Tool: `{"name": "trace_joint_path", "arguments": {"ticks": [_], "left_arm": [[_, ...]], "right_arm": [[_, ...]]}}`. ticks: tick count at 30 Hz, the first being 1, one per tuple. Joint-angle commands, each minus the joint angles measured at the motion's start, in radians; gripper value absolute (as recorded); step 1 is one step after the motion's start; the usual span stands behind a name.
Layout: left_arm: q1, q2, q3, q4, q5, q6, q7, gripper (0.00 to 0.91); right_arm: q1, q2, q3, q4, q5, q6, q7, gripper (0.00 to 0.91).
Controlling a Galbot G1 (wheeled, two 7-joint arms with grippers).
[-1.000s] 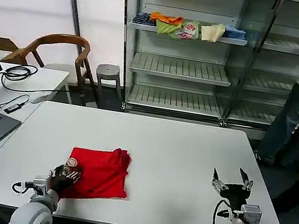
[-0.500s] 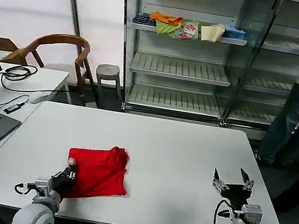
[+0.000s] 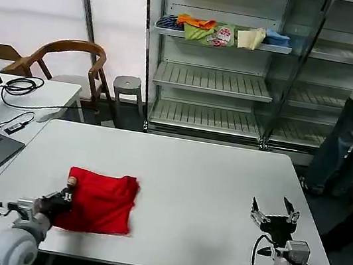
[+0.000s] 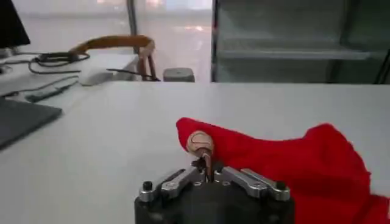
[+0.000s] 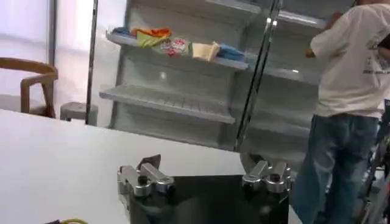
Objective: Fold and organize the clothes.
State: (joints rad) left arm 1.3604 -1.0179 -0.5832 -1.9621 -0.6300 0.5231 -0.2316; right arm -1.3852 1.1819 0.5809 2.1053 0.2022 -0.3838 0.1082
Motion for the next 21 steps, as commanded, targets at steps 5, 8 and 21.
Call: {"name": "trace_joint_path", "arguments": {"ticks": [5, 8, 21], "left_arm": [[0.166, 0.368, -0.454, 0.03, -0.137, 0.055, 0.078, 0.02], [0.187, 0.413, -0.514, 0.019, -0.132, 0.055, 0.083, 0.01], [0.134, 0.103, 0.038, -0.403, 0.097, 0.054, -0.181, 0.01]], "right_arm": [[0.02, -0.005, -0.015, 0.002, 0.006, 0.001, 0.0, 0.907], [0.021, -0.002, -0.016, 0.007, 0.006, 0.003, 0.0, 0.907], [-0.023, -0.01, 0.019, 0.031, 0.006, 0.006, 0.0, 0.907]]}}
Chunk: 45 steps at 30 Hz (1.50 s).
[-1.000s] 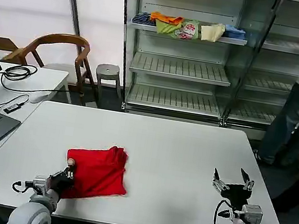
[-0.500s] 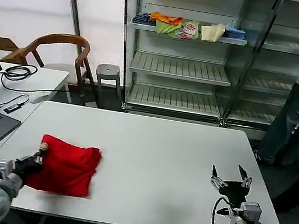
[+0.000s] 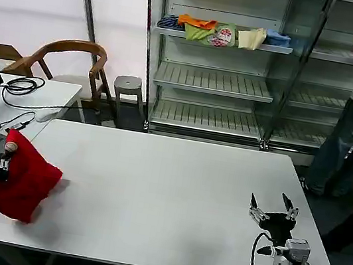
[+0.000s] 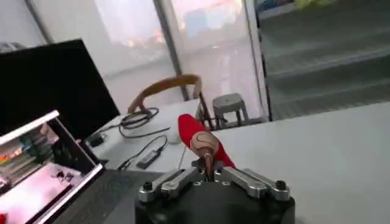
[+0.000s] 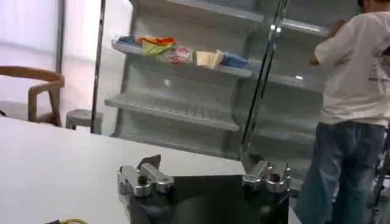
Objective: Fold and organize the clothes.
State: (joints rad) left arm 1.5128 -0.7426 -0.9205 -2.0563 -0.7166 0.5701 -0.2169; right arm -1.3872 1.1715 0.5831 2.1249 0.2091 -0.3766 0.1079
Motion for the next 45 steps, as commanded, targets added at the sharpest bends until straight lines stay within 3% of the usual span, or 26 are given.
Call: {"name": "trace_joint_path", "arguments": {"ticks": [1, 4, 10, 13, 16, 20, 27, 34, 43, 44, 45], "left_arm": [[-0.022, -0.21, 0.443, -0.329, 0.238, 0.007, -0.185, 0.01], [-0.053, -0.216, 0.461, -0.314, 0.279, 0.007, -0.162, 0.01], [-0.017, -0.123, 0.32, -0.312, 0.193, 0.008, -0.165, 0.01], [-0.005, -0.136, 0.336, -0.347, 0.194, 0.007, -0.185, 0.02], [0.001, -0.204, 0.472, -0.374, 0.295, 0.006, -0.227, 0.02], [0.022, -0.379, 0.737, -0.313, 0.524, -0.043, -0.261, 0.02], [-0.133, -0.556, 0.854, -0.153, 0.543, -0.101, -0.302, 0.02], [-0.294, -0.614, 0.858, -0.047, 0.491, -0.105, -0.323, 0.02], [-0.364, -0.714, 0.964, 0.058, 0.484, -0.106, -0.329, 0.02], [-0.364, -0.721, 0.975, 0.06, 0.483, -0.104, -0.328, 0.907], [-0.362, -0.727, 0.981, 0.061, 0.477, -0.103, -0.324, 0.907]], "right_arm": [[-0.028, 0.001, 0.022, 0.019, -0.002, -0.003, 0.001, 0.907], [-0.047, -0.003, 0.038, 0.029, -0.002, -0.004, 0.0, 0.907], [-0.061, 0.005, 0.053, 0.031, -0.002, 0.0, -0.001, 0.907], [-0.063, 0.016, 0.045, 0.033, -0.008, 0.0, -0.002, 0.907], [-0.068, 0.015, 0.046, 0.037, -0.01, 0.0, -0.002, 0.907], [-0.076, 0.007, 0.061, 0.041, -0.009, -0.001, -0.002, 0.907], [-0.094, -0.008, 0.073, 0.05, -0.008, -0.005, -0.002, 0.907], [-0.104, -0.022, 0.085, 0.051, -0.005, -0.005, -0.003, 0.907], [-0.081, -0.025, 0.085, 0.042, -0.005, -0.012, -0.002, 0.907], [-0.074, -0.025, 0.085, 0.041, -0.005, -0.015, -0.002, 0.907], [-0.071, -0.025, 0.085, 0.04, -0.005, -0.016, -0.003, 0.907]]}}
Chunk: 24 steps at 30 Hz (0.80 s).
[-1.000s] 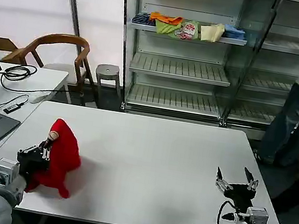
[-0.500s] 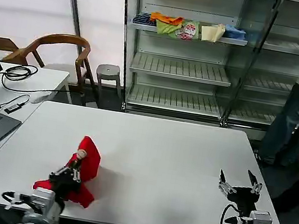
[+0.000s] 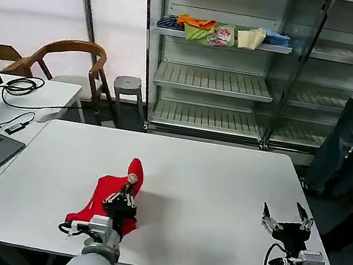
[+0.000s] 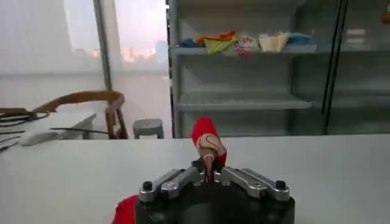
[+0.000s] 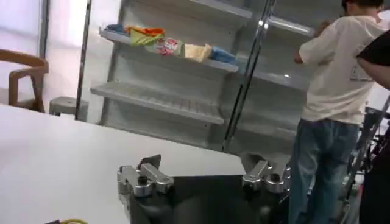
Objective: Fold and organize the clothes.
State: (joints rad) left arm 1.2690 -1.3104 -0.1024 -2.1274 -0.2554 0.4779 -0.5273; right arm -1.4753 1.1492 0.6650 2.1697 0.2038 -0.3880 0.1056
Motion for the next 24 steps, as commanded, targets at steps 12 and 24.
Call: {"name": "trace_joint_path", "arguments": {"ticks": [12, 24], "left_arm": [[-0.223, -0.307, 0.136, 0.187, -0.275, -0.045, -0.048, 0.907], [-0.261, 0.067, -0.215, 0.066, -0.317, -0.1, 0.158, 0.907]], "right_arm": [[0.066, 0.01, -0.026, -0.029, -0.006, -0.016, 0.0, 0.907], [0.113, 0.034, -0.061, -0.055, -0.029, -0.007, -0.018, 0.907]]}}
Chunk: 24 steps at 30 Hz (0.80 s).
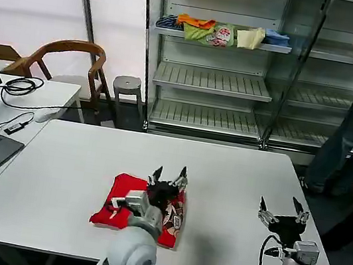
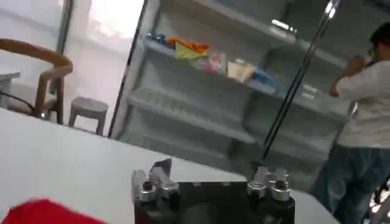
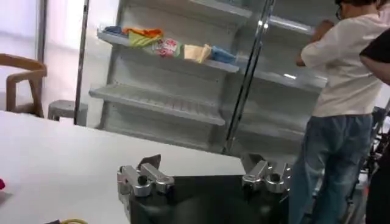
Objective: Fold and organize the clothes.
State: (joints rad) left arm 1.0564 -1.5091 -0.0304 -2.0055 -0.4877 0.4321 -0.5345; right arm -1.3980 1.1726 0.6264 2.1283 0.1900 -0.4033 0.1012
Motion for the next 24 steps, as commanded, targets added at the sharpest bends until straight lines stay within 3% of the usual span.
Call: {"name": "trace_joint_path", "arguments": {"ticks": [1, 4, 6, 8, 10, 16, 19, 21, 24], "left_arm": [[-0.043, 0.305, -0.33, -0.051, -0.077, -0.066, 0.223, 0.907], [0.015, 0.404, -0.479, -0.027, 0.03, -0.139, 0.397, 0.907], [0.062, 0.445, -0.553, 0.002, 0.085, -0.227, 0.522, 0.907], [0.09, 0.463, -0.59, 0.013, 0.122, -0.249, 0.572, 0.907], [0.122, 0.47, -0.624, 0.04, 0.148, -0.31, 0.631, 0.907], [0.152, 0.459, -0.628, 0.089, 0.176, -0.364, 0.633, 0.907], [0.166, 0.457, -0.625, 0.099, 0.224, -0.394, 0.633, 0.907], [0.17, 0.455, -0.621, 0.111, 0.248, -0.413, 0.633, 0.907], [0.171, 0.457, -0.612, 0.119, 0.27, -0.413, 0.634, 0.907]], "right_arm": [[0.042, 0.013, -0.028, -0.02, -0.024, 0.016, -0.019, 0.907], [0.061, 0.018, -0.046, -0.039, -0.047, 0.037, -0.035, 0.907], [0.074, 0.021, -0.063, -0.048, -0.064, 0.051, -0.043, 0.907], [0.086, 0.023, -0.081, -0.052, -0.071, 0.055, -0.042, 0.907], [0.114, 0.03, -0.115, -0.071, -0.097, 0.073, -0.047, 0.907], [0.174, 0.066, -0.182, -0.16, -0.192, 0.121, -0.043, 0.907], [0.198, 0.088, -0.209, -0.203, -0.179, 0.134, -0.027, 0.907], [0.209, 0.096, -0.232, -0.236, -0.167, 0.185, 0.001, 0.907], [0.216, 0.099, -0.241, -0.247, -0.181, 0.177, 0.001, 0.907]]}}
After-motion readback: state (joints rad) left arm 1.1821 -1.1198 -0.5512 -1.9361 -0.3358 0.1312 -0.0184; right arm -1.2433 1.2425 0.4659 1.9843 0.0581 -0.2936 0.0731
